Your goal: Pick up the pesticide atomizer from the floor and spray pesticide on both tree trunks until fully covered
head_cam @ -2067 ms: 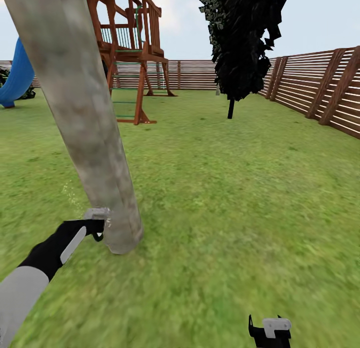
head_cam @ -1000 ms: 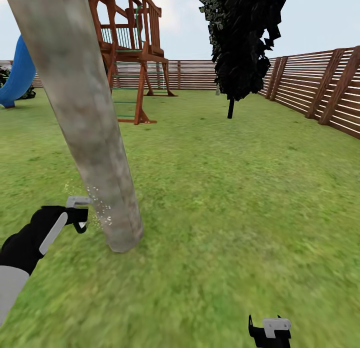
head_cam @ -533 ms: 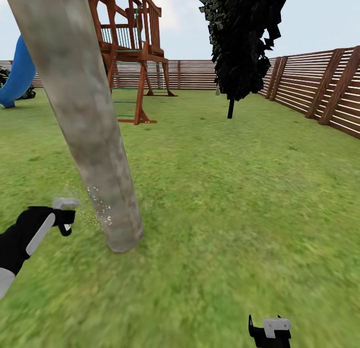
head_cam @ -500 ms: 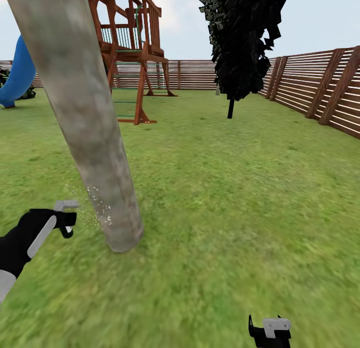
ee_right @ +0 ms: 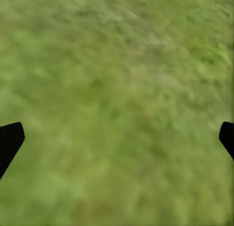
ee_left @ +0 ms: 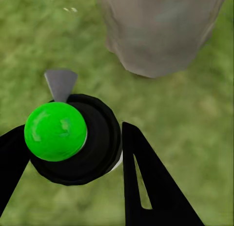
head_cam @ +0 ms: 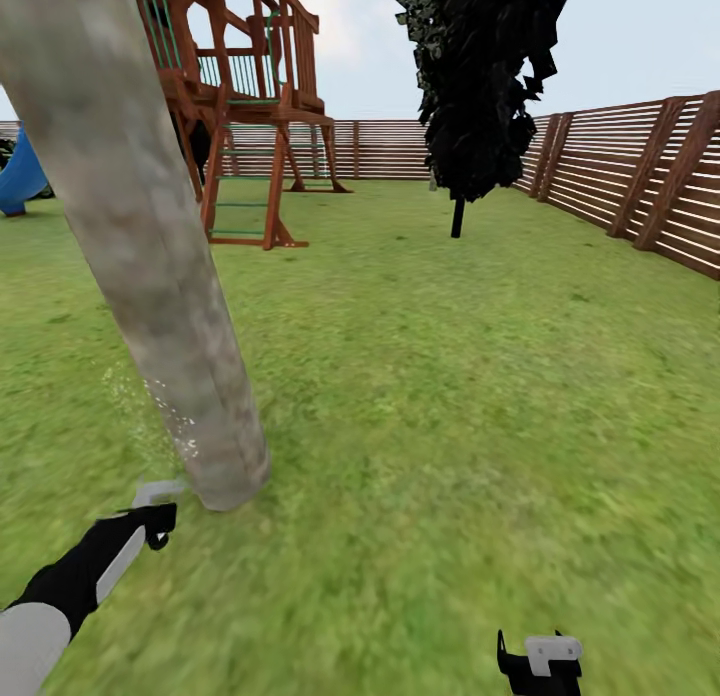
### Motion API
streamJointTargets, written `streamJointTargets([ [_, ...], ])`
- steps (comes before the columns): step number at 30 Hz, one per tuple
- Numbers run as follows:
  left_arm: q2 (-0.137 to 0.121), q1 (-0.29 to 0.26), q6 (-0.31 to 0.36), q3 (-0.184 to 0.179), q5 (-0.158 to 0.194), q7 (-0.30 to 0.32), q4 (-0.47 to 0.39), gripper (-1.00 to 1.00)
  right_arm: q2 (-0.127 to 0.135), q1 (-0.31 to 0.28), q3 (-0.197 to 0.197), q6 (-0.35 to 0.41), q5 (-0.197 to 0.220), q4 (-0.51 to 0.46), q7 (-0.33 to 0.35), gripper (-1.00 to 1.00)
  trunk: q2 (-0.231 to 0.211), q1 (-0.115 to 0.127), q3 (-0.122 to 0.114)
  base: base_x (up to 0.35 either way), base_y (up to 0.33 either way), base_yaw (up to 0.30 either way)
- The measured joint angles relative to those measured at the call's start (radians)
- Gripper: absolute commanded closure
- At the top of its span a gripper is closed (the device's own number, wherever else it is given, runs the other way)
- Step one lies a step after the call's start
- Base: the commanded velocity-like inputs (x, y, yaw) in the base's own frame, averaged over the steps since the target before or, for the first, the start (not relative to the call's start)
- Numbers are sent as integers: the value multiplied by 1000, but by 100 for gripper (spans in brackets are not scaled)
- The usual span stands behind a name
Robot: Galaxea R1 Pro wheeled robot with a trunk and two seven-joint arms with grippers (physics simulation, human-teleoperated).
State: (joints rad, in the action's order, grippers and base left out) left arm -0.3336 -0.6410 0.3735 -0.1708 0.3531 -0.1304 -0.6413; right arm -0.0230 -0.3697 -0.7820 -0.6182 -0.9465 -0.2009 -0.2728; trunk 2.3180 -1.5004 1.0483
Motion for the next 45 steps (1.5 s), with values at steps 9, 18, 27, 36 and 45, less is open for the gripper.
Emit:
streamJointTargets([
  [9,93,1,-368,-6,2,12,325,100,0,0,0,0,0,0,0,-100,0,0,0,92,-64,0],
  [18,91,1,-371,-7,1,12,327,100,0,0,1,0,0,0,0,-100,0,0,0,120,-238,16],
  [27,90,1,-372,-6,2,11,326,100,0,0,1,0,0,0,0,-100,0,0,0,50,-263,193],
  [36,90,1,-372,-4,3,11,326,100,0,0,1,0,0,0,0,-100,0,0,0,219,-202,24],
  [45,90,1,-372,-4,3,11,325,100,0,0,1,0,0,0,0,-100,0,0,0,102,-259,262],
])
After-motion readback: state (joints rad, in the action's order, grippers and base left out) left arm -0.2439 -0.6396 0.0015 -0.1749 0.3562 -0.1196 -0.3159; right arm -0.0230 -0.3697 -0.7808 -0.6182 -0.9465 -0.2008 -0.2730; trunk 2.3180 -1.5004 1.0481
